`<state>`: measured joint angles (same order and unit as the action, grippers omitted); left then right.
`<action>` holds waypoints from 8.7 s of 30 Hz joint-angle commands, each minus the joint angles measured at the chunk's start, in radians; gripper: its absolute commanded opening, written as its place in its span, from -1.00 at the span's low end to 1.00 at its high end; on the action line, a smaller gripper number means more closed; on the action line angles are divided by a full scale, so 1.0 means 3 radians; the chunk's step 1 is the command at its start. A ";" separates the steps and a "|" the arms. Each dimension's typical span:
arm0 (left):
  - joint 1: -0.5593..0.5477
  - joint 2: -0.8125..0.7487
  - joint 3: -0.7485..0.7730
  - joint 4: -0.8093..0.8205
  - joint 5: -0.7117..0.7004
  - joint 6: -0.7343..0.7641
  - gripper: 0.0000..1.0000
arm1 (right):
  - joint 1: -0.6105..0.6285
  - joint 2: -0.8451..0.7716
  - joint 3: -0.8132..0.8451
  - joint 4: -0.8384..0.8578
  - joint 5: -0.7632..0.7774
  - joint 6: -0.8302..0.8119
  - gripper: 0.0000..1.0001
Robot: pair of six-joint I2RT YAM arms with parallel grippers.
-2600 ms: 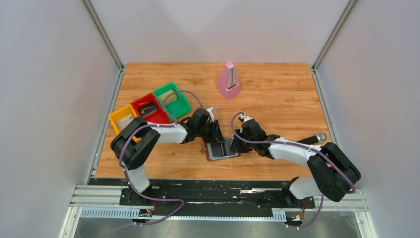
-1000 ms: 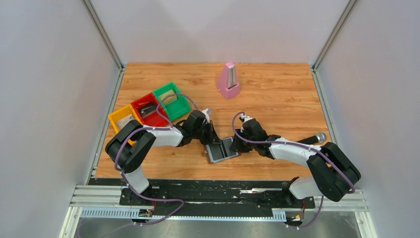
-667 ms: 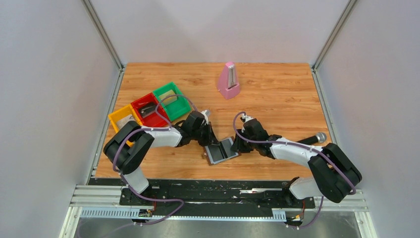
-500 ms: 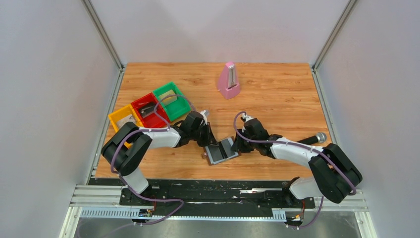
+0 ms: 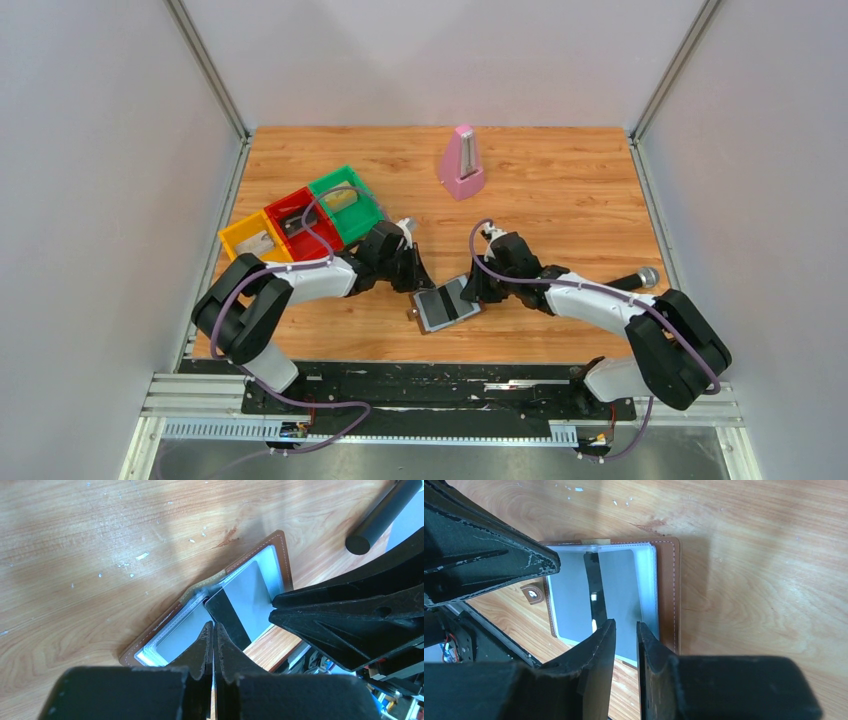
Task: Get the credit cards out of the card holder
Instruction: Remove the credit card from the card holder, then place the credit card in the storage box.
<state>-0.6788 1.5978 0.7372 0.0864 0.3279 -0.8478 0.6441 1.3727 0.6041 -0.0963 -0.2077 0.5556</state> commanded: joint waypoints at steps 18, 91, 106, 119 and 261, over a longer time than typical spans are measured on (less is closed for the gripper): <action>-0.0007 0.0192 -0.0045 0.0297 0.0116 -0.0003 -0.22 | -0.0026 0.0386 0.0244 0.0098 0.0045 -0.0051 -0.53; -0.0059 0.0373 -0.0084 0.0646 0.0352 -0.0182 -0.83 | -0.0132 0.0354 -0.0137 0.0277 -0.0107 0.0092 -0.52; 0.0139 0.0067 -0.0074 0.0094 0.0176 0.0016 -1.00 | -0.0248 0.0256 -0.0148 0.0180 0.0002 0.0095 -0.52; 0.0230 -0.0353 -0.0098 -0.0405 0.0032 0.0162 -1.00 | -0.0331 0.0217 0.0225 -0.0090 0.0105 -0.0059 -0.52; 0.0251 -0.1624 -0.0475 0.1149 0.0713 -0.0364 0.18 | -0.0434 -0.1483 -0.0686 0.2125 -0.0999 0.1576 -0.98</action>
<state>-0.6060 1.1122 0.5774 0.2840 0.5606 -0.9043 0.5049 0.9604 0.4034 0.4454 -0.5568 0.9577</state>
